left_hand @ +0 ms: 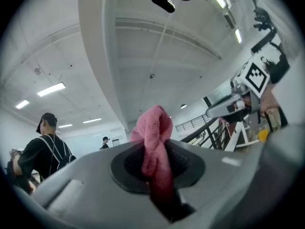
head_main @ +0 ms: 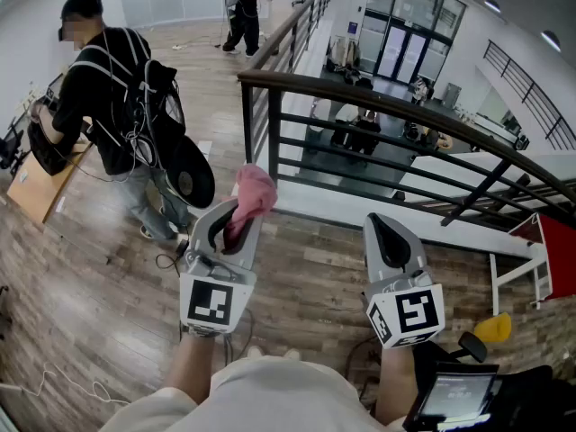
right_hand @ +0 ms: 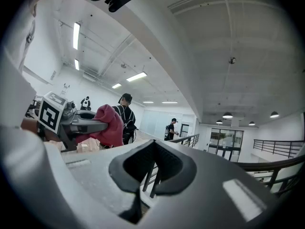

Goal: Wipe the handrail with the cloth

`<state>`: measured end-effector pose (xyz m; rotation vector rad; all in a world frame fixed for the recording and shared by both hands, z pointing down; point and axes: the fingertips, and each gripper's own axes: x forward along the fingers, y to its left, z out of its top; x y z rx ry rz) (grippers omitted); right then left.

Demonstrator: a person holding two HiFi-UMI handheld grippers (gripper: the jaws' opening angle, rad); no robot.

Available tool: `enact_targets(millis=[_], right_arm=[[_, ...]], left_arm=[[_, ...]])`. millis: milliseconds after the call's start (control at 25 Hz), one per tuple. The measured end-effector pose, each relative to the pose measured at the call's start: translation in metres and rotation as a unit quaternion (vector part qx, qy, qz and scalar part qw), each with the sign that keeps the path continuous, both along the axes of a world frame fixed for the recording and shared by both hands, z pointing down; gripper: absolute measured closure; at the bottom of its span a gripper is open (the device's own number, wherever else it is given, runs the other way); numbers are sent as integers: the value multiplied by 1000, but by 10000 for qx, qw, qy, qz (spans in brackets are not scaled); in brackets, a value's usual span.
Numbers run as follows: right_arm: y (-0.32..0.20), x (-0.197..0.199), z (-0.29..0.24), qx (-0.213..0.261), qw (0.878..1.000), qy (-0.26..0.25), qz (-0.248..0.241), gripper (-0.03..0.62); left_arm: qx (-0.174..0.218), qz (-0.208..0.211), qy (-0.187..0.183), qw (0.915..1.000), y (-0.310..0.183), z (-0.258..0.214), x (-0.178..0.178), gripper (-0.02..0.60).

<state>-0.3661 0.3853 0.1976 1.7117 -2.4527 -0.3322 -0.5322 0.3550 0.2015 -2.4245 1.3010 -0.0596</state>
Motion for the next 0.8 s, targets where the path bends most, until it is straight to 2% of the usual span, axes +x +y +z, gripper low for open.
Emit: enact_targets(millis=[280, 400, 640, 800], right_arm=[[3, 11, 3, -50, 9994, -344, -95, 592], [2, 13, 10, -59, 9994, -316, -133, 592], [2, 42, 29, -216, 9997, -129, 8, 592], [3, 52, 35, -244, 9994, -201, -164, 592]], left_arm=[[-59, 60, 70, 9999, 6, 6, 15, 508], [-65, 63, 112, 9999, 6, 9, 19, 508], [-195, 13, -131, 9997, 9, 29, 28, 508], [-303, -135, -47, 9994, 13, 33, 37, 508]])
